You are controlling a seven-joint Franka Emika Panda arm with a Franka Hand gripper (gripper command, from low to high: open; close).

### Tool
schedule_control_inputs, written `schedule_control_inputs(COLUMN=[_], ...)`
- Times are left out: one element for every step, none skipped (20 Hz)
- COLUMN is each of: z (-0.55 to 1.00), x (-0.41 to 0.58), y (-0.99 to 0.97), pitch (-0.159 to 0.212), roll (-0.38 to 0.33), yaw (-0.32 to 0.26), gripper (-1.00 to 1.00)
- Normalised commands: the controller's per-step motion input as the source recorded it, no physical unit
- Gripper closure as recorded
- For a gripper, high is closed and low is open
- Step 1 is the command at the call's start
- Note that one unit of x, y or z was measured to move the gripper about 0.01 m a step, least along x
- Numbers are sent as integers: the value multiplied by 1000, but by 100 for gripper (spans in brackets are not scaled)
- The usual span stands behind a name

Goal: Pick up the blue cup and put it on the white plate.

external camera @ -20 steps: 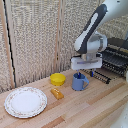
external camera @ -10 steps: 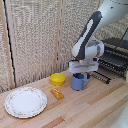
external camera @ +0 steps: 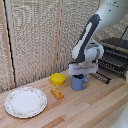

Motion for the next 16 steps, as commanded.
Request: schedule_control_inputs(z=[557,703,800,946,1000,1000,1000,1000,1000,1000,1000,1000,983,897,740,634], x=[-197,-183,-83,-51,-26,0,0,0,0,0,14,83,240,314,346,377], y=[3,0,0,0,0,0,0,0,0,0,0,6,160,303,457,591], pitch=[-83,-64,-2,0,0,3,9,9,6,3,0,0,0,0,8,32], roll=[19,29,40,20,10,23,25,17,24,30,39,48,56,51,42,20], yaw=[-45,-48,-33,-32,-28,-12,-9,-12,-17,-17,-11,-12,-1,0,0,24], gripper=[100,100,100,100,100,100,100,100,100,100,100,100,100,100,100,100])
